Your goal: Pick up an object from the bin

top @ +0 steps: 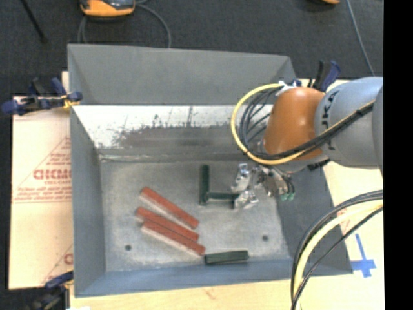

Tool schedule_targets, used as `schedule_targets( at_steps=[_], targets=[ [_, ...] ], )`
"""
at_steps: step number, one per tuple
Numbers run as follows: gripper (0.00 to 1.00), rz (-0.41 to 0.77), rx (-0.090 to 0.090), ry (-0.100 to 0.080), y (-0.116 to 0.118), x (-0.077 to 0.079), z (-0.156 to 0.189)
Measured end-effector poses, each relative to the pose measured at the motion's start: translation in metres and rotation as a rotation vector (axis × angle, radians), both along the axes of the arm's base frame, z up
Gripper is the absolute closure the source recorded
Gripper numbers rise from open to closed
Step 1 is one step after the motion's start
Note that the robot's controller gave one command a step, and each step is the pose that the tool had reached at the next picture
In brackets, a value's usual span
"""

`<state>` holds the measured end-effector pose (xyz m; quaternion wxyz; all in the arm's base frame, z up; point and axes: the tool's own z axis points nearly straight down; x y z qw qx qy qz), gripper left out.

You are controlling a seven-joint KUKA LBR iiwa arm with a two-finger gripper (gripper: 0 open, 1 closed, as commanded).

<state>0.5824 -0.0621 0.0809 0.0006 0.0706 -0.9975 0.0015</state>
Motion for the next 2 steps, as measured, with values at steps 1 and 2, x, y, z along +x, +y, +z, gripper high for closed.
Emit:
schedule_targets(
  at_steps=[1, 2],
  targets=[
    [1.0, 0.001, 0.0, 0.0, 0.0, 0.0, 0.0],
    [1.0, 0.107, -0.001, -0.014, -0.029, 0.01, 0.195]
  ],
)
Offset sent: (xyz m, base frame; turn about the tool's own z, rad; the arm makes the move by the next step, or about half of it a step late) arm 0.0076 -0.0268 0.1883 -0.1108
